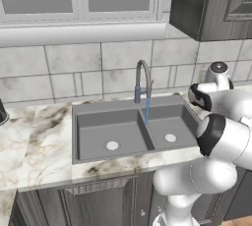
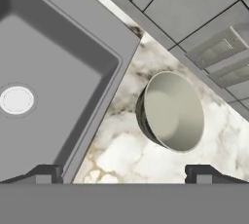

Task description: Rinse each bowl for a few seconds and place them down in the sink or on the counter.

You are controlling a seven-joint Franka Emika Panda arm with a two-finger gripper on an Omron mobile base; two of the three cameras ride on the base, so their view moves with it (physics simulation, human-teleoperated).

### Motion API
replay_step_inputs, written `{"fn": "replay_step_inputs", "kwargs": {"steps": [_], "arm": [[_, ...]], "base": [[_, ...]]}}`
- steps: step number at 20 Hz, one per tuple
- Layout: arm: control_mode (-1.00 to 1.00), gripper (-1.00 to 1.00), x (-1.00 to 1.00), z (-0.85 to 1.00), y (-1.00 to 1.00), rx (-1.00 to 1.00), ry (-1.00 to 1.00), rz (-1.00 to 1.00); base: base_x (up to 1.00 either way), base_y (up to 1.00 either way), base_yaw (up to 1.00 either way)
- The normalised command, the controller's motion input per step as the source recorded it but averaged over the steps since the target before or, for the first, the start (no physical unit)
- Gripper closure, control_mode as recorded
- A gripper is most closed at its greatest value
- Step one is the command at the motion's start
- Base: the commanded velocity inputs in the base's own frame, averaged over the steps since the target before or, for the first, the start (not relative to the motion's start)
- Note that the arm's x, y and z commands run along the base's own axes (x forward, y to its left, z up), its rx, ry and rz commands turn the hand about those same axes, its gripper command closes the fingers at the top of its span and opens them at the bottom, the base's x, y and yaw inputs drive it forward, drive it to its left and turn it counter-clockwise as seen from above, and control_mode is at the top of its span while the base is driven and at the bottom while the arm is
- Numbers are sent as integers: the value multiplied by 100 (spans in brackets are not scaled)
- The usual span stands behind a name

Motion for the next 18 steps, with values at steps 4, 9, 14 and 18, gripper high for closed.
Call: {"fn": "replay_step_inputs", "kwargs": {"steps": [4, 9, 14, 18], "arm": [[-100, -100, 21, -17, -13, 0, 0, -1], [-100, -100, 18, -20, -12, 0, 0, 0], [-100, -100, 16, -20, -15, 0, 0, 0], [-100, -100, 13, -12, -12, 0, 2, -3]], "base": [[0, 0, 0], [0, 0, 0], [0, 0, 0], [0, 0, 0]]}}
